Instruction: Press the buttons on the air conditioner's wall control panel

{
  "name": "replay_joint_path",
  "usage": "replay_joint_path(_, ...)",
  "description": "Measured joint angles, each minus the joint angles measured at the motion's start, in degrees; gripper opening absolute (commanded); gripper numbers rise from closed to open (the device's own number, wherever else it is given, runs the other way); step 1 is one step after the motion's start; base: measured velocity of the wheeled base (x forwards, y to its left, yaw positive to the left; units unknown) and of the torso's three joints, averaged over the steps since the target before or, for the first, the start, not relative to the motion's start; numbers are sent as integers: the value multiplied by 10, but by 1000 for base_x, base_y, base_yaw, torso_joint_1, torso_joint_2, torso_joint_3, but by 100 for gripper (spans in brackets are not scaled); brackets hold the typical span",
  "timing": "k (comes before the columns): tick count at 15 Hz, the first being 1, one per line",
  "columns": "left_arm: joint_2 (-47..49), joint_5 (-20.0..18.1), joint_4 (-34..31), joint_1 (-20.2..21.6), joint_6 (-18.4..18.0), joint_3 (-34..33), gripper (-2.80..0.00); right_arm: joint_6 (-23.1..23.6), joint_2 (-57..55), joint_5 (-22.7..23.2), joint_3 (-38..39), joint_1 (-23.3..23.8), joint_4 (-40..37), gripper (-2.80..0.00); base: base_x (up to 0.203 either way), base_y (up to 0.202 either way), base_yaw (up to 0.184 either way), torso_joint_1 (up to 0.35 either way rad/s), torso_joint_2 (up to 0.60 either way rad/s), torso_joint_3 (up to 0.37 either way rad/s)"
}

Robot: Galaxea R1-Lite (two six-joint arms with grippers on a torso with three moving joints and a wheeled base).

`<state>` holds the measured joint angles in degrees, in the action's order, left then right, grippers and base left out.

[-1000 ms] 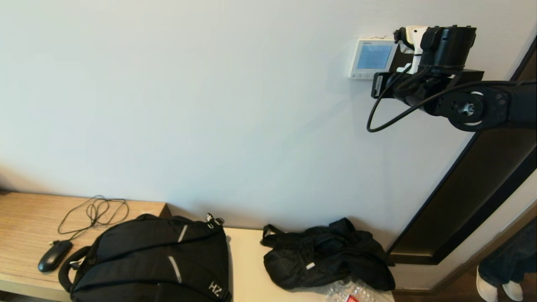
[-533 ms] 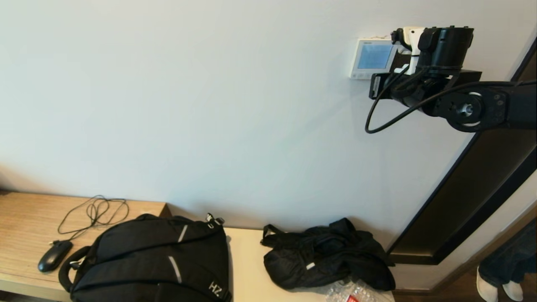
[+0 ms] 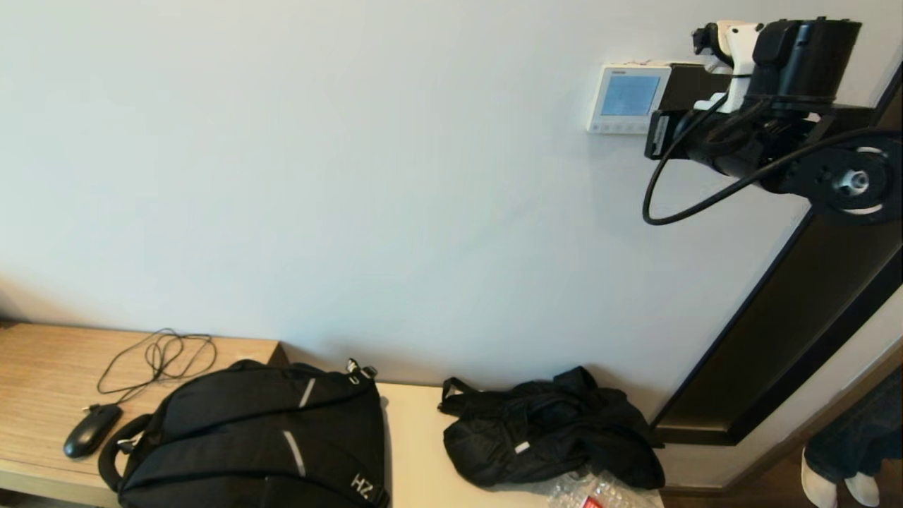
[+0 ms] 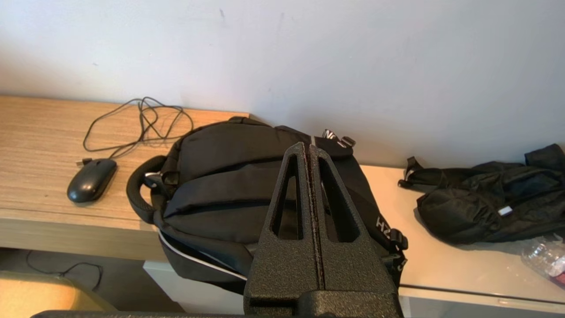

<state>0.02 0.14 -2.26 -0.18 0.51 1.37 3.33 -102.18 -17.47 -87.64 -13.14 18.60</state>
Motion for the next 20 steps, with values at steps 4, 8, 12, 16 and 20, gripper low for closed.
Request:
replay_joint_path(4,0,0,0,0,0,0,-280,-2,89,-3,94,-4,2,-280,0,0,0,0,0,0)
replay_joint_path(8,0,0,0,0,0,0,-280,1,204,-4,210,8,-2,-280,0,0,0,0,0,0)
replay_joint_path(12,0,0,0,0,-1,0,-280,12,337,-4,305,27,-36,-280,0,0,0,0,0,0)
replay_joint_path(16,0,0,0,0,0,0,-280,14,473,-16,397,37,-89,-280,0,0,0,0,0,0)
replay_joint_path(20,0,0,0,0,0,0,-280,20,581,-11,515,55,-101,-280,0,0,0,0,0,0)
